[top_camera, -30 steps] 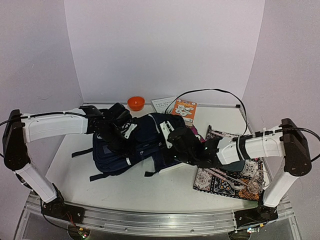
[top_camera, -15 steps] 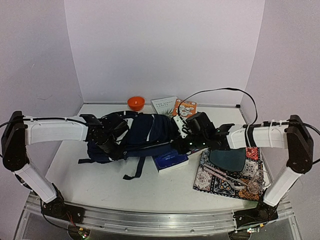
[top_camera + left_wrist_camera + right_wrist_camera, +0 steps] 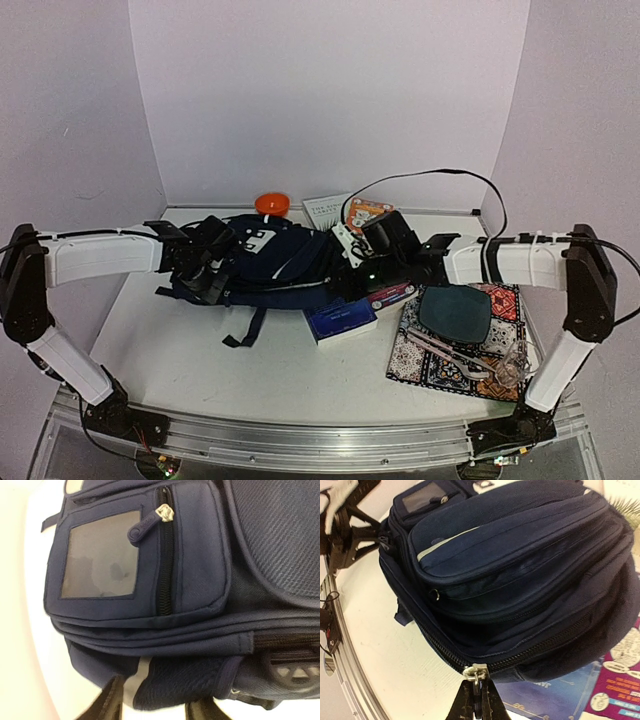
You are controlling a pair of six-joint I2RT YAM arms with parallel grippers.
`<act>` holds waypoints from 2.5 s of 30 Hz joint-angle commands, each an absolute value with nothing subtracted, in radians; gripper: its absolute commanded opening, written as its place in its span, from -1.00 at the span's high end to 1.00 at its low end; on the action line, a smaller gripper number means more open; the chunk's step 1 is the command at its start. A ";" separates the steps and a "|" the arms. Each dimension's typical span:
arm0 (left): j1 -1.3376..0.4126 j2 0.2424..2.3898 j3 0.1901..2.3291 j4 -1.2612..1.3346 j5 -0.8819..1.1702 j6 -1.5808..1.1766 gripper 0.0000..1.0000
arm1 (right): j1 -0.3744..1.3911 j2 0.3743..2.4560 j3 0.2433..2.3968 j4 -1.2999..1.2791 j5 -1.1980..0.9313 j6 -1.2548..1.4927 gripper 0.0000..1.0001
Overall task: Pack the student bag
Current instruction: Unzip the largest pocket of the student bag, then hold the largest pocket of the student bag, then unzip the largest pocket of the student bag.
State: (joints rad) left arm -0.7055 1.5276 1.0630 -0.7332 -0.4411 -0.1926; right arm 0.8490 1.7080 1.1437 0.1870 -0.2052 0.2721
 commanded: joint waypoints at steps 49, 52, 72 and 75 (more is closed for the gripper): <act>-0.841 1.320 0.760 -0.143 0.254 0.306 1.00 | 1.004 1.849 1.361 0.151 -0.253 0.326 1.00; -0.841 1.286 0.744 -0.148 0.236 0.297 1.00 | 0.995 1.837 1.361 0.118 -0.224 0.301 1.00; -0.839 1.106 0.629 -0.226 -0.032 0.211 1.00 | 0.758 1.695 1.262 -0.049 -0.130 0.200 1.00; -0.838 1.080 0.614 -0.245 -0.124 0.215 1.00 | 0.739 1.709 1.281 -0.073 -0.131 0.186 1.00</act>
